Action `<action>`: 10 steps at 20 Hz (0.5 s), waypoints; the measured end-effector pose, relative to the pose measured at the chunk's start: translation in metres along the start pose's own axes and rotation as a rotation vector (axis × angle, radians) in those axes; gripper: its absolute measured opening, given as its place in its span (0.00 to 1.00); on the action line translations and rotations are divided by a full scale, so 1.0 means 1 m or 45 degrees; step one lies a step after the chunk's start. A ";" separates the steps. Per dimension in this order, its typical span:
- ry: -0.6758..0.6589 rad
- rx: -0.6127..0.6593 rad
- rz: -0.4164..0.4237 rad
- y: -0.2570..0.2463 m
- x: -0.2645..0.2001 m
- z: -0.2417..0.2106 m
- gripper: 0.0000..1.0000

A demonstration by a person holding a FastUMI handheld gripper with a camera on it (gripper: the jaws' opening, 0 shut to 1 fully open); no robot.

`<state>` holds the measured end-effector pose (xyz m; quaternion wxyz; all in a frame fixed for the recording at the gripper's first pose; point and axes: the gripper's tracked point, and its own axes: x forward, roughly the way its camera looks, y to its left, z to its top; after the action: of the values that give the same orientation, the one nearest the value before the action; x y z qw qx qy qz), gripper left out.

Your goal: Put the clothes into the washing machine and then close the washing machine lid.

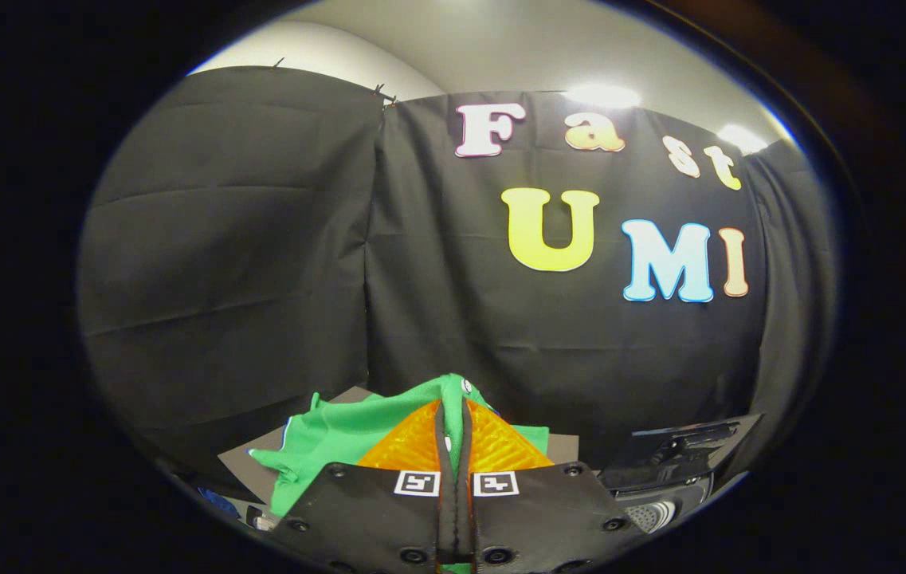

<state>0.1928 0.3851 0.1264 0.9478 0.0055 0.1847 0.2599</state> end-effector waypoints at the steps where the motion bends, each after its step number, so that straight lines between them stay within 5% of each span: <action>1: -0.009 0.001 -0.012 -0.007 -0.003 0.004 0.02; 10: -0.107 0.042 -0.169 -0.091 -0.029 0.036 0.02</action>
<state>0.2265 0.2952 0.1601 0.9696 0.0199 0.1491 0.1930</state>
